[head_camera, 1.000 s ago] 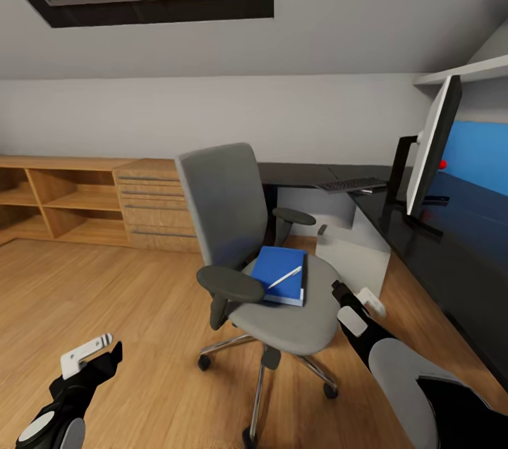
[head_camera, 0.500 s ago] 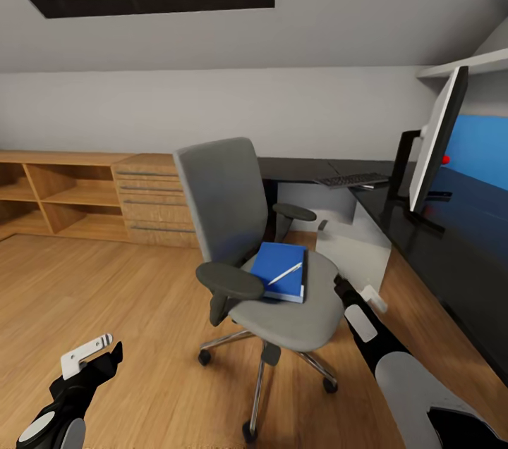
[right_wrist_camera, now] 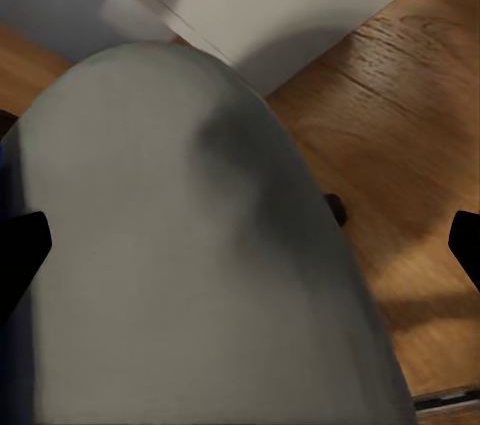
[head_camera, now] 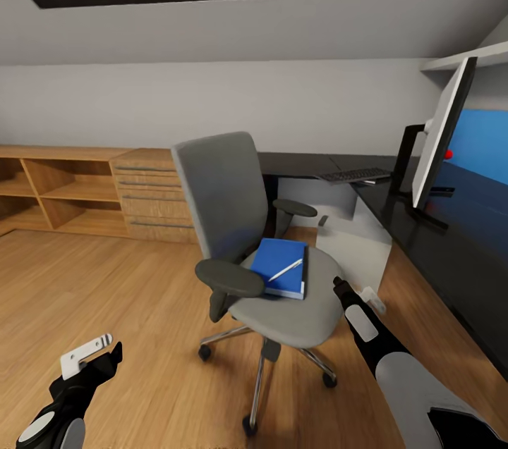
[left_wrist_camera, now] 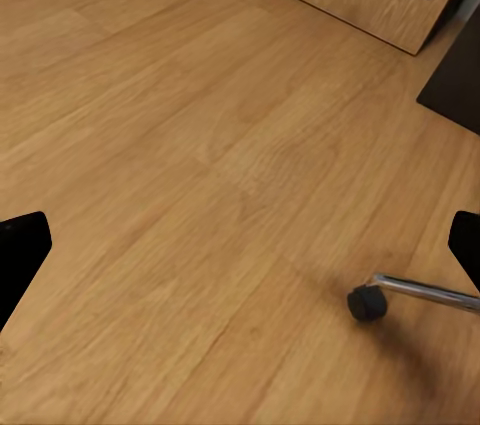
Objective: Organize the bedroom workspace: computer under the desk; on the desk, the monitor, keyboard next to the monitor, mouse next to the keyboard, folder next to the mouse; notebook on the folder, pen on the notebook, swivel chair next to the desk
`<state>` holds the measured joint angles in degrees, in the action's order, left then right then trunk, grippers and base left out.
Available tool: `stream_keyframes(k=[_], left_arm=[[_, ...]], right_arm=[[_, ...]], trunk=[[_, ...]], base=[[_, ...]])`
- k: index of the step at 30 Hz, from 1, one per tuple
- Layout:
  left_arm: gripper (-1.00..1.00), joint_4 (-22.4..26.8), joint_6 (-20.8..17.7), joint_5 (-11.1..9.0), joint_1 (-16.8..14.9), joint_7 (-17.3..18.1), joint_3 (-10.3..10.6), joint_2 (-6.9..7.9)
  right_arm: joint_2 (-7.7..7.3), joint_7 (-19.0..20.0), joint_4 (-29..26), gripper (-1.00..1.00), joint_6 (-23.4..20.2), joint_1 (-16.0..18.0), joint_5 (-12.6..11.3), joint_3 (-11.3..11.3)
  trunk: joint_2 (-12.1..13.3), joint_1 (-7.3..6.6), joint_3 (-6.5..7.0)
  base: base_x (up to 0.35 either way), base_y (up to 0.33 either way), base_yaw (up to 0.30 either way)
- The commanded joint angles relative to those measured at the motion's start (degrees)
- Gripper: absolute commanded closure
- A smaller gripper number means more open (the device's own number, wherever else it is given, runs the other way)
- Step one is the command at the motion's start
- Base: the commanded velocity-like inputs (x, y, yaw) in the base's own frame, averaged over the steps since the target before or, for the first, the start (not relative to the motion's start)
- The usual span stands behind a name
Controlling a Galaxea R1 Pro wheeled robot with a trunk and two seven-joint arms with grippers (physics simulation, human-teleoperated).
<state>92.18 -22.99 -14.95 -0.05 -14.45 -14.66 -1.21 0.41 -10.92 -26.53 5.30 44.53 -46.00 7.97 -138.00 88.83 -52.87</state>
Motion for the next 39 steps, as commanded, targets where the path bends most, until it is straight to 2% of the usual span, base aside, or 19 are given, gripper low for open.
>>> stream_keyframes(k=[1,11,23,39], left_arm=[[-1.00,0.10,-0.21,-0.60,-0.01,-0.31,-0.02,-0.02],[-1.00,0.10,-0.30,-0.60,0.00,-0.27,-0.02,0.05],[-1.00,0.12,-0.35,-0.60,0.00,-0.22,-0.04,0.07],[-1.00,0.10,-0.21,-0.60,0.02,-0.05,0.07,-0.02]], right_arm=[[0.03,-0.07,-0.03,-1.00,0.25,0.03,-0.62,0.03],[0.29,-0.07,0.12,-1.00,0.32,0.03,-0.68,-0.04],[0.47,-0.04,0.43,-1.00,0.23,0.03,-0.69,-0.06],[0.47,-0.03,0.43,-1.00,0.24,0.03,-0.67,-0.06]], trunk=[[-0.02,-0.01,-0.13],[-0.02,-0.01,-0.32],[-0.02,-0.01,-0.66],[-0.02,-0.01,-1.42]], base=[[0.000,0.000,0.000],[0.000,0.000,0.019],[0.000,0.000,0.233],[0.304,0.000,0.226]])
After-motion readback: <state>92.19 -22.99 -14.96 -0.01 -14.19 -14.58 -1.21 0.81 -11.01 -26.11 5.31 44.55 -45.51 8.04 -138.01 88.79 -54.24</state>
